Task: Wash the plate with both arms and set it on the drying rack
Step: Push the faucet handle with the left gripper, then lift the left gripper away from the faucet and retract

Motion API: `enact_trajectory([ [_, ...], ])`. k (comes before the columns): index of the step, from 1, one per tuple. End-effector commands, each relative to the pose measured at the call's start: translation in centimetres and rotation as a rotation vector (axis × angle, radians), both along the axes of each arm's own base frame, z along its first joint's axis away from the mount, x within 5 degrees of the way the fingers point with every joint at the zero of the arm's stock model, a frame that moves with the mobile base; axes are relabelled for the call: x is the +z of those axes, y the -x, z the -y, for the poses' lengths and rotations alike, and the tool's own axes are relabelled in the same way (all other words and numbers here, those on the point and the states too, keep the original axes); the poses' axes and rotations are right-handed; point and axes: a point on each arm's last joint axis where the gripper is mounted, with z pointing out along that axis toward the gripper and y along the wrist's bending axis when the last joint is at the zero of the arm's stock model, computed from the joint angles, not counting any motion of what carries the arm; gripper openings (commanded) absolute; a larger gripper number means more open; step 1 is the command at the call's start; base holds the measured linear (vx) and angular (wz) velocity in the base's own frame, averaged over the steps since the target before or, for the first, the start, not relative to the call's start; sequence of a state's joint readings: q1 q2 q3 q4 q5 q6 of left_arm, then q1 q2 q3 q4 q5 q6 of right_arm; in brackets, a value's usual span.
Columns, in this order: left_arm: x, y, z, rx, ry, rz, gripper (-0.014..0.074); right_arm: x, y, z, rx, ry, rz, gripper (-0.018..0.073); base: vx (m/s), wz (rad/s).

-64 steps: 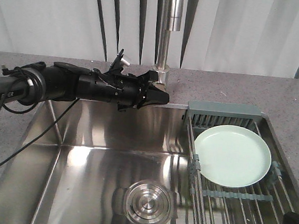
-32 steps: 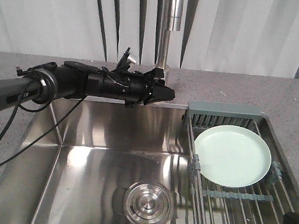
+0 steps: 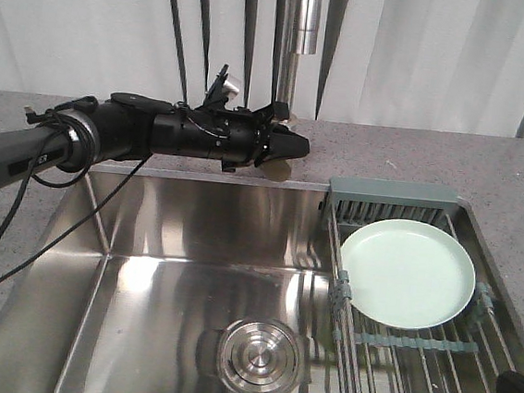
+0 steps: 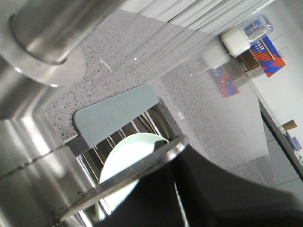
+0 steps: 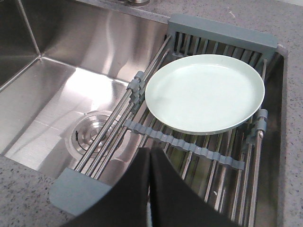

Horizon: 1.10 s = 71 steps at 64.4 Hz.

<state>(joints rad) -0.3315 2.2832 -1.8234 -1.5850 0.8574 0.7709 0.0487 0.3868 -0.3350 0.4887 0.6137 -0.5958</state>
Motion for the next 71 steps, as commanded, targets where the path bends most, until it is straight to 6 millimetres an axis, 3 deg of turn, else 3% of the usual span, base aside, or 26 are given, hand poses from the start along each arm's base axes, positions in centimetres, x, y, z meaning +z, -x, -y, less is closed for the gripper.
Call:
enact_trajectory([
  [1,5.8,0.5,-0.8,-0.003,0.125,0.08,-0.0006,1.4,-0.4,0.2,-0.03,-0.02,0.082,-0.0008,0.0,0.0],
  [19,8.0,3.1,-0.7,-0.201,0.118,0.073,-0.0006,1.4,-0.4,0.2,-0.03,-0.02,0.082,-0.0008,0.0,0.0],
  [34,10.7,6.0,-2.6,-0.261,-0.206,0.082,-0.0006,1.4,-0.4,0.2,-0.03,-0.02,0.082,-0.0008,0.0,0.0],
  [44,12.8,8.3,-4.9,-0.264,-0.513,0.112,-0.0006,1.4,-0.4,0.1,-0.03,-0.02,0.081,-0.0008,0.0,0.0],
  [56,17.7,12.0,-7.6,-0.2,-0.715,0.219,-0.0006,1.4,-0.4,0.1,-0.029,-0.02,0.08,-0.0008,0.0,0.0],
  [71,24.1,17.4,-9.5,-0.118,-0.704,0.399,-0.0006,1.3,-0.4,0.1,-0.026,-0.015,0.076,-0.0008,0.0,0.0],
])
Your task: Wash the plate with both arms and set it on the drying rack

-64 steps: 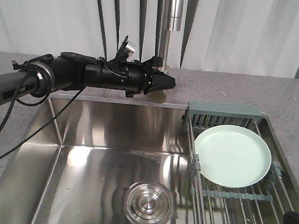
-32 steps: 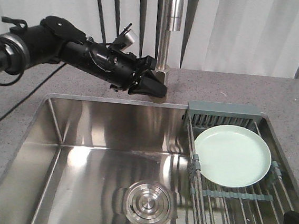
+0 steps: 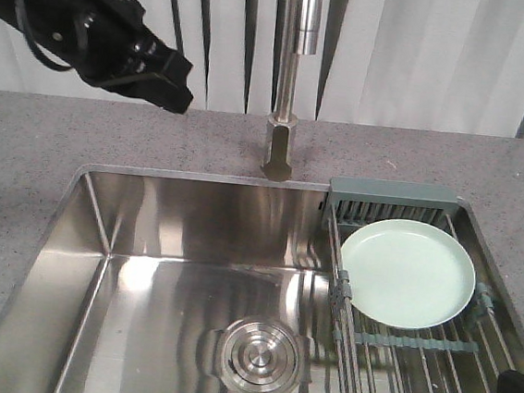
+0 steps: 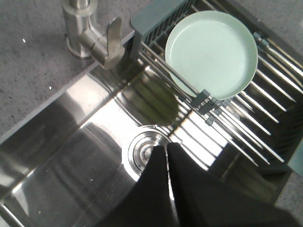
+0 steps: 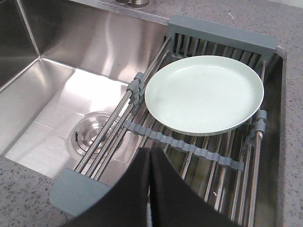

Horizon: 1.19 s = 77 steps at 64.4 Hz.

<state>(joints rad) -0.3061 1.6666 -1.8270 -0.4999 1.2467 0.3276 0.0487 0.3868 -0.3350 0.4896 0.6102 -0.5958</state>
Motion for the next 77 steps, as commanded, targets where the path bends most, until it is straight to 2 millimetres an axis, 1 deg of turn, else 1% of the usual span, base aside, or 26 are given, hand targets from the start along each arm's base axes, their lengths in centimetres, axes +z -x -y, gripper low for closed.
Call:
enact_trajectory([
  [1,4.7,3.7,-1.0,-0.003,0.068,0.114,-0.0006,1.3,-0.4,0.1,-0.025,-0.013,0.072,-0.0008,0.0,0.0],
  [6,6.1,5.4,-1.7,0.005,0.059,0.168,-0.0006,1.3,-0.4,0.1,-0.025,-0.013,0.072,-0.0008,0.0,0.0],
  [14,6.2,8.1,-2.9,0.028,0.048,0.203,-0.0006,1.3,-0.4,0.1,-0.025,-0.013,0.072,-0.0008,0.0,0.0],
  [15,5.8,8.3,-3.0,0.035,0.044,0.2,-0.0006,1.3,-0.4,0.1,-0.025,-0.013,0.072,-0.0008,0.0,0.0],
  [16,5.9,8.9,-3.2,0.04,0.045,0.21,-0.0006,1.3,-0.4,0.1,-0.025,-0.013,0.072,-0.0008,0.0,0.0],
  [24,3.3,11.4,-4.3,0.099,0.055,0.228,-0.0006,1.3,-0.4,0.1,-0.025,-0.013,0.072,-0.0008,0.0,0.0],
  [25,3.1,12.0,-4.5,0.107,0.062,0.241,-0.0006,1.3,-0.4,0.1,-0.025,-0.013,0.072,-0.0008,0.0,0.0],
  [26,2.3,12.3,-4.7,0.115,0.06,0.231,-0.0006,1.3,-0.4,0.1,-0.025,-0.013,0.072,-0.0008,0.0,0.0],
  [27,2.2,12.9,-4.9,0.127,0.072,0.252,-0.0006,1.3,-0.4,0.1,-0.025,-0.013,0.072,-0.0008,0.0,0.0],
  [28,1.3,13.1,-5.0,0.136,0.069,0.243,-0.0006,1.3,-0.4,0.1,-0.025,-0.013,0.072,-0.0008,0.0,0.0],
  [33,-0.8,14.7,-5.8,0.191,0.095,0.29,-0.0006,1.3,-0.4,0.1,-0.025,-0.013,0.072,-0.0008,0.0,0.0],
  [34,-1.5,15.3,-6.1,0.2,0.098,0.292,-0.0006,1.3,-0.4,0.1,-0.025,-0.013,0.072,-0.0008,0.0,0.0],
  [36,-2.1,16.1,-6.5,0.224,0.114,0.324,-0.0006,1.3,-0.4,0.1,-0.025,-0.013,0.072,-0.0008,0.0,0.0],
  [37,-3.1,16.4,-6.6,0.232,0.114,0.315,-0.0006,1.3,-0.4,0.1,-0.025,-0.013,0.072,-0.0008,0.0,0.0],
  [40,-4.6,17.5,-7.1,0.258,0.128,0.333,-0.0006,1.3,-0.4,0.1,-0.025,-0.013,0.072,-0.0008,0.0,0.0],
  [44,-6.4,19.0,-7.7,0.288,0.147,0.36,-0.0006,1.3,-0.4,0.1,-0.025,-0.014,0.073,-0.0008,0.0,0.0],
  [47,-7.3,20.0,-8.2,0.31,0.162,0.396,-0.0006,1.3,-0.4,0.1,-0.025,-0.014,0.073,-0.0008,0.0,0.0],
  [50,-8.7,20.8,-8.6,0.332,0.169,0.417,-0.0006,1.3,-0.4,0.1,-0.025,-0.014,0.072,-0.0008,0.0,0.0],
  [54,-10.0,21.5,-9.1,0.361,0.183,0.457,-0.0006,1.3,-0.4,0.1,-0.025,-0.015,0.072,-0.0008,0.0,0.0],
  [58,-10.8,21.9,-9.5,0.39,0.197,0.502,-0.0006,1.3,-0.4,0.1,-0.025,-0.015,0.072,-0.0008,0.0,0.0],
  [64,-12.4,22.1,-9.9,0.426,0.202,0.529,-0.0006,1.3,-0.4,0.1,-0.025,-0.015,0.072,-0.0008,0.0,0.0],
  [73,-14.4,22.0,-10.1,0.445,0.181,0.505,-0.0006,1.3,-0.4,0.1,-0.025,-0.015,0.072,-0.0008,0.0,0.0],
  [77,-14.9,22.0,-10.1,0.442,0.174,0.491,-0.0006,1.3,-0.4,0.1,-0.025,-0.015,0.072,-0.0008,0.0,0.0],
])
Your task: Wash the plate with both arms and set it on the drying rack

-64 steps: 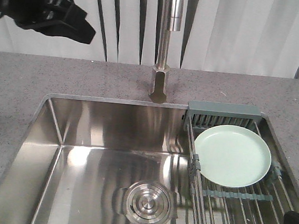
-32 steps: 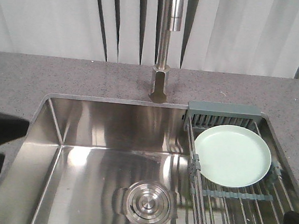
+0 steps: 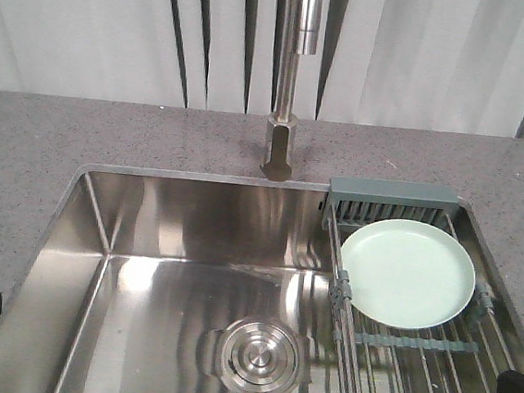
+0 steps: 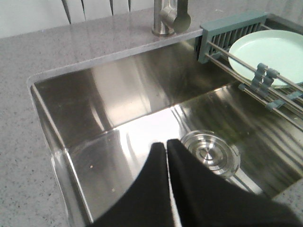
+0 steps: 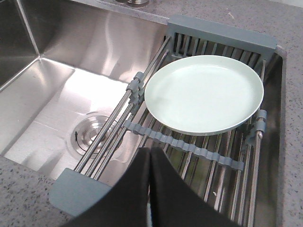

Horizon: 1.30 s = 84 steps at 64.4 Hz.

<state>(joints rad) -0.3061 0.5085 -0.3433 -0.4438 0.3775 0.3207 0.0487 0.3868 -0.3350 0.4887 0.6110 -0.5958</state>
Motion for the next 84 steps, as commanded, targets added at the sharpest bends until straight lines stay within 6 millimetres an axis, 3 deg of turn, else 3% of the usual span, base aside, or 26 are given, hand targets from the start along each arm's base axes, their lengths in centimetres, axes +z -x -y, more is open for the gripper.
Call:
enact_trajectory([
  [1,0.8,-0.4,-0.1,0.04,0.047,0.062,-0.0006,1.3,-0.4,0.1,-0.025,-0.016,0.073,-0.0008,0.0,0.0],
  [65,0.6,-0.4,-0.2,0.042,0.046,0.062,-0.0006,1.3,-0.4,0.1,-0.025,-0.016,0.072,-0.0008,0.0,0.0],
  [75,-0.5,-0.8,-0.9,0.121,0.031,0.185,-0.0006,1.3,-0.4,0.1,-0.025,-0.016,0.072,-0.0008,0.0,0.0],
  [84,-3.2,0.2,-2.0,0.204,0.048,0.294,-0.0006,1.3,-0.4,0.1,-0.025,-0.016,0.072,-0.0008,0.0,0.0],
])
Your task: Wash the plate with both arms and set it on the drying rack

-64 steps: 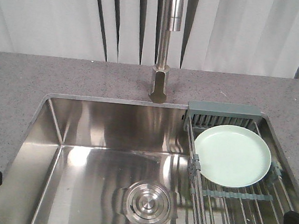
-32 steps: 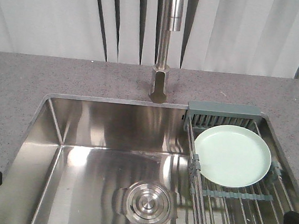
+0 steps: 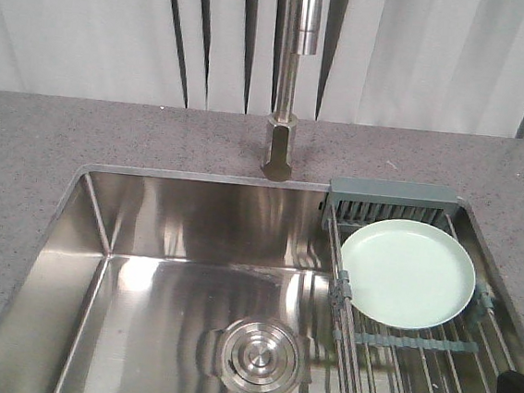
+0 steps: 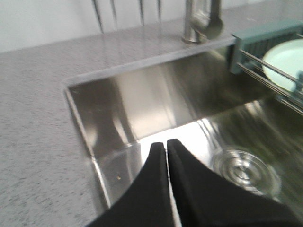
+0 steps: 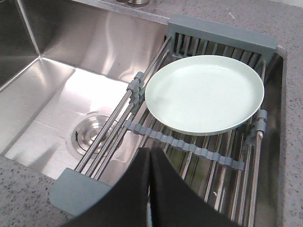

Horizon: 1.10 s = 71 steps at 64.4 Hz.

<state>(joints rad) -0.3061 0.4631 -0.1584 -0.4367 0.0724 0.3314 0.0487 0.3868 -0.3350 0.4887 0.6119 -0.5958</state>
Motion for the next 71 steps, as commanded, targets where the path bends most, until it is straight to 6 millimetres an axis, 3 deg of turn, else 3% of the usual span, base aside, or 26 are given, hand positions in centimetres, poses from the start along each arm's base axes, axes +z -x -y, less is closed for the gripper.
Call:
enact_trajectory([
  [1,0.0,0.3,-0.9,0.083,0.038,0.164,-0.0006,1.3,-0.4,0.1,-0.025,-0.016,0.073,-0.0008,0.0,0.0],
  [9,-1.6,1.5,-1.6,0.122,0.056,0.255,-0.0006,1.3,-0.4,0.1,-0.025,-0.016,0.073,-0.0008,0.0,0.0],
  [26,-1.0,2.8,-2.5,0.177,-0.086,0.388,-0.0006,1.3,-0.4,0.1,-0.025,-0.016,0.073,-0.0008,0.0,0.0],
  [54,-1.4,4.2,-3.6,0.361,-0.17,0.397,-0.0006,1.3,-0.4,0.1,-0.025,-0.016,0.073,-0.0008,0.0,0.0],
  [71,-1.4,4.2,-3.8,0.4,-0.099,0.381,-0.0006,1.2,-0.3,0.1,-0.021,-0.015,0.066,-0.0008,0.0,0.0],
])
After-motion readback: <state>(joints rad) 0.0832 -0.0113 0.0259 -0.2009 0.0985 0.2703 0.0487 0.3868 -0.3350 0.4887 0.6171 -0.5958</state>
